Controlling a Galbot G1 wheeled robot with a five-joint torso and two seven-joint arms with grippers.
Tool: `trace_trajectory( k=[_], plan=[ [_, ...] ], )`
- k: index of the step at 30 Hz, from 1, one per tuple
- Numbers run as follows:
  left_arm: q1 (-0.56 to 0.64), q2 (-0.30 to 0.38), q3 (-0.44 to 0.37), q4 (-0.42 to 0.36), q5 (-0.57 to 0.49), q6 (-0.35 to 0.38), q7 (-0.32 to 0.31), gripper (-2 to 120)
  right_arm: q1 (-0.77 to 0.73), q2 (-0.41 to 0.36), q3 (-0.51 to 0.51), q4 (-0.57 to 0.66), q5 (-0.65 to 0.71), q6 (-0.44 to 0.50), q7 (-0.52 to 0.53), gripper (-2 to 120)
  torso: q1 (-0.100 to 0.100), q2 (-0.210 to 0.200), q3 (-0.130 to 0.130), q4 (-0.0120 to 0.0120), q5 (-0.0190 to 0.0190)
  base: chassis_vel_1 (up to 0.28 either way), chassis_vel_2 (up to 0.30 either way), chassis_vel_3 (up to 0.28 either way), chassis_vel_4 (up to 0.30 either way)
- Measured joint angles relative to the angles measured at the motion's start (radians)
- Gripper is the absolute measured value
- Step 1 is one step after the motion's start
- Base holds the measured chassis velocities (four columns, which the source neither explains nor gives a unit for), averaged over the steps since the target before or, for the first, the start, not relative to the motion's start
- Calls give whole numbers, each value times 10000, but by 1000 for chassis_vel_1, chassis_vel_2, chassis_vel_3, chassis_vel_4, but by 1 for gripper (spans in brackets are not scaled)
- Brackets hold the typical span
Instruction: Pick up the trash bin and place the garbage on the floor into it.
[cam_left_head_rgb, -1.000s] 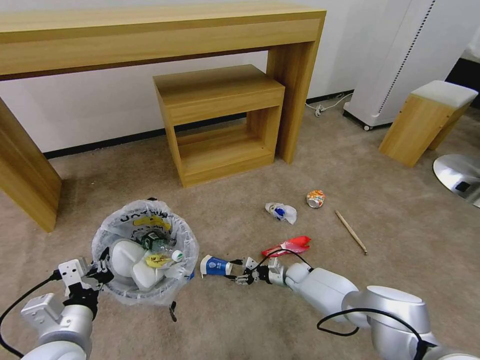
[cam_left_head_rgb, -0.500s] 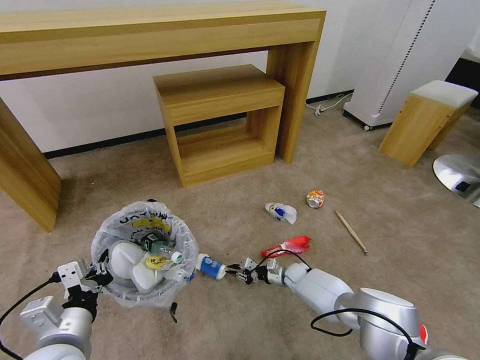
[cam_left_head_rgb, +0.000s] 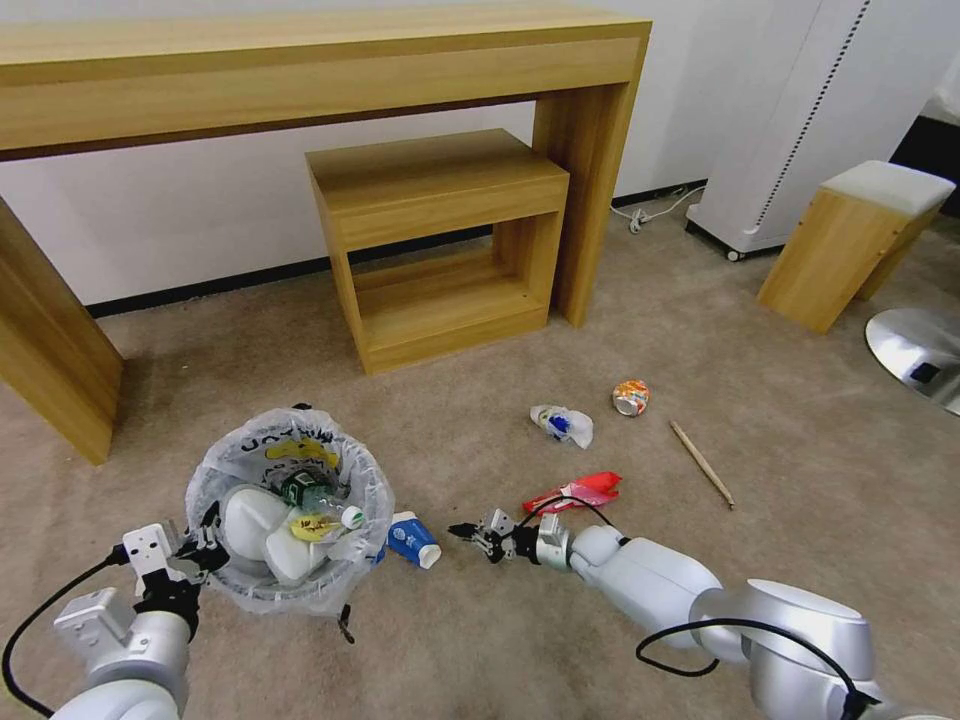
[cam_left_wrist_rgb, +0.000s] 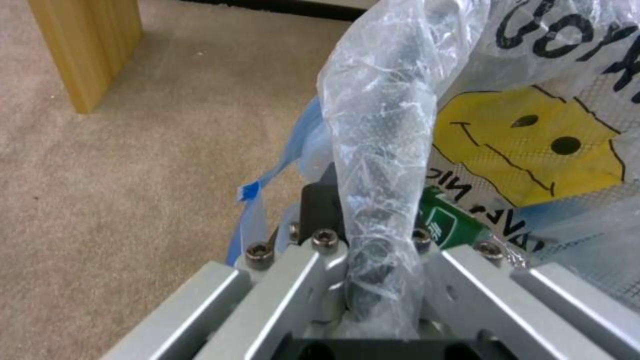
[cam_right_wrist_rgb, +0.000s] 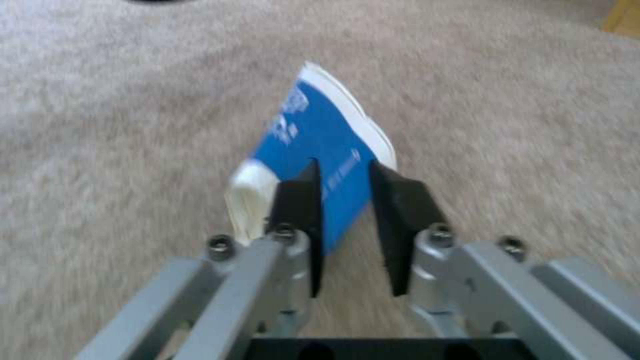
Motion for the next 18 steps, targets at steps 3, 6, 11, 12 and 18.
trace_trajectory(
  k=[3,6,11,12,18],
  plan=[
    [-44,42,-9,27,-36,1,0,1,14,53,-194,204,-18,-154,308,33,0,0,0,0,0,0,0,0,0],
    [-81,62,-12,34,-74,4,0,1,47,222,-256,42,-341,-178,531,43,0,1,0,-2,-2,0,0,0,0],
    [-166,66,11,126,-99,9,1,1,98,564,-537,-182,-1014,-194,1285,64,0,1,0,-1,-1,0,0,0,0],
    [-166,66,11,126,-99,9,1,1,98,564,-537,-182,-1014,-194,1285,64,0,1,0,-1,-1,0,0,0,0],
    [-213,41,40,174,-99,9,16,1,115,871,-946,-308,-1227,-243,1628,87,0,0,0,-1,-1,0,0,0,0]
  ],
)
